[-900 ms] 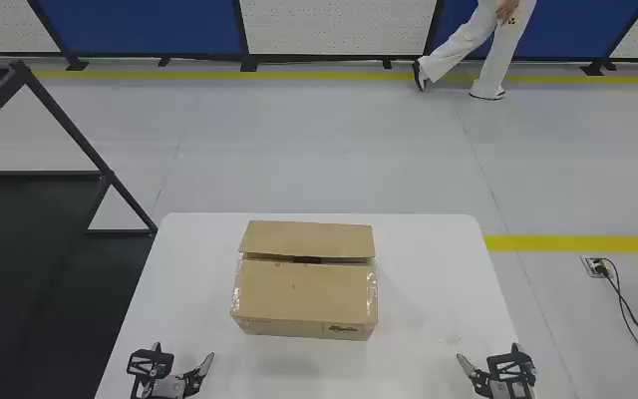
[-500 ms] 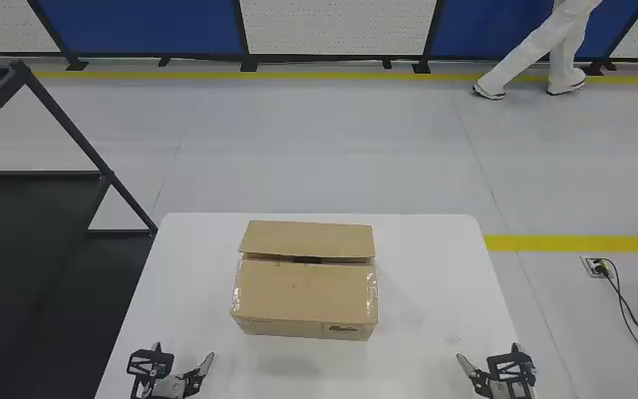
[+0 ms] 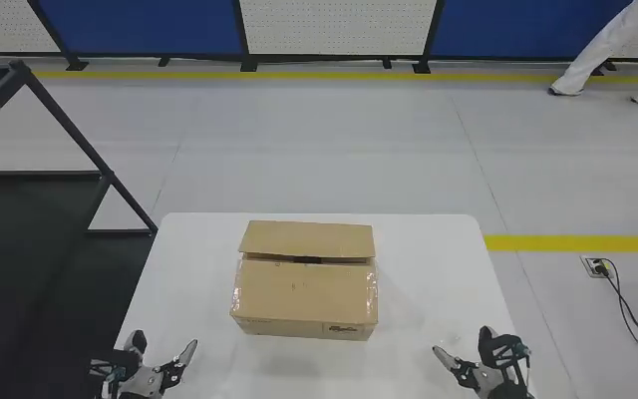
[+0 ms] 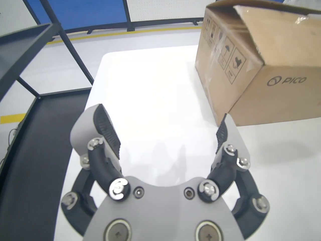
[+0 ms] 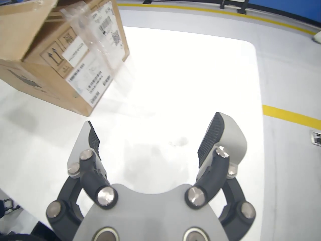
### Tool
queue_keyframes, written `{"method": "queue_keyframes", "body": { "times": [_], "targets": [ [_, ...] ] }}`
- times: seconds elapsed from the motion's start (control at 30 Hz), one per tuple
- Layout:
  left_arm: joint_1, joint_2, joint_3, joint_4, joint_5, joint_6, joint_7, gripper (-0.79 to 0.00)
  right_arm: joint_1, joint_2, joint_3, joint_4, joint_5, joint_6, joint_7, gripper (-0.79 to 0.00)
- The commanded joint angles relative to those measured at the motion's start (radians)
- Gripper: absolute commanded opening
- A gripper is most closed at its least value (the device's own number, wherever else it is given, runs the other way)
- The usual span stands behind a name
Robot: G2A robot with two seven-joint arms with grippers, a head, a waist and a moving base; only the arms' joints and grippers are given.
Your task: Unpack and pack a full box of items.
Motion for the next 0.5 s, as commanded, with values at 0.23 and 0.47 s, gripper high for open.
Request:
{"method": "queue_keyframes", "body": {
  "times": [0.23,0.47],
  "targets": [
    [0.047,0.008,-0.126,-0.075,0.006,-0.106,0.100,0.000,0.124,0.006,0.015,-0.042,0.355,-0.054,0.273,0.000],
    [0.047,0.008,-0.126,-0.075,0.006,-0.106,0.100,0.000,0.144,0.009,0.021,-0.057,0.348,-0.034,0.325,0.000]
  ]
}}
